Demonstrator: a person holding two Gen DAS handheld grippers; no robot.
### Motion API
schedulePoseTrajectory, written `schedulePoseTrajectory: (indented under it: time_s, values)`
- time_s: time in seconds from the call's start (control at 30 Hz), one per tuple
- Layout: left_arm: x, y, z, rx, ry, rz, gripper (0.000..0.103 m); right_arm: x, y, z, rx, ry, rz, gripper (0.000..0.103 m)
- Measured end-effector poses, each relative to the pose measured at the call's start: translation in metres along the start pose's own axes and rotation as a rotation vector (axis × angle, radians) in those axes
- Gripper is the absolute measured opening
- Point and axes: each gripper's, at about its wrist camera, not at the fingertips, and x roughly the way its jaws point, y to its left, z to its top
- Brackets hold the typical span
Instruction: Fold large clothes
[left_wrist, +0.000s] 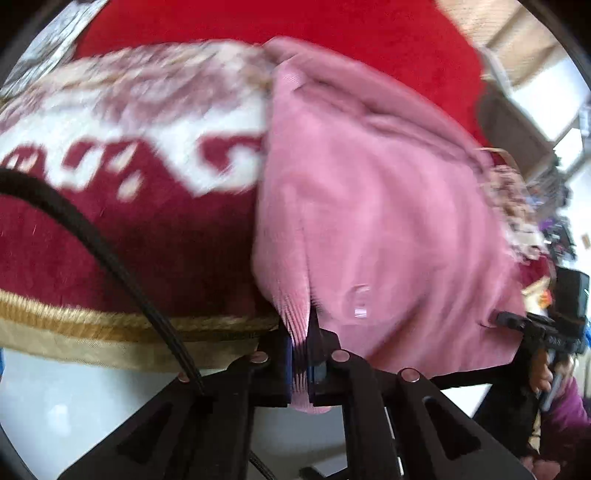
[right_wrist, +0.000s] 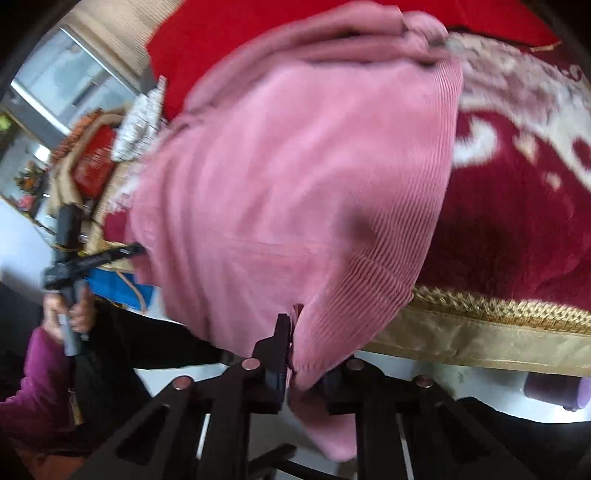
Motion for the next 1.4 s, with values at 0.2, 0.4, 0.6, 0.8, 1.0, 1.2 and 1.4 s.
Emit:
schedulePoseTrajectory:
  time_s: [0.2, 0.4, 0.6, 0.8, 1.0, 1.2, 1.4]
  values:
    - [-0.043, -0.011, 0.019, 0.004, -0.121, -0.186, 0.005, -0.049, 0.028, 0.015, -0.052, -0.103, 0.132, 0.012]
    - [-0.069, -0.019, 0.063, -0.017, -0.202, -0.257, 0.005, -0.08, 0.035, 0.049, -0.059, -0.187, 0.232, 0.012]
    - [-0.081, -0.031, 0.104, 0.003, -0.198, -0.279, 0.005, -0.09, 0.032, 0.072, -0.025, -0.223, 0.3, 0.012]
    - [-0.084, -0.023, 0.185, -0.048, -0.248, -0.246, 0.005, -0.123, 0.003, 0.143, 0.044, -0.368, 0.344, 0.012]
    - [-0.029, 0.002, 0.275, -0.151, -0.302, -0.175, 0.007, -0.107, -0.093, 0.234, 0.35, -0.494, 0.377, 0.012]
    - [0.071, 0.038, 0.287, -0.347, -0.23, -0.095, 0.02, -0.028, -0.191, 0.268, 0.671, -0.43, 0.352, 0.027]
    - [0.046, 0.048, 0.276, -0.452, -0.38, -0.146, 0.044, -0.034, -0.191, 0.268, 0.662, -0.486, 0.268, 0.086]
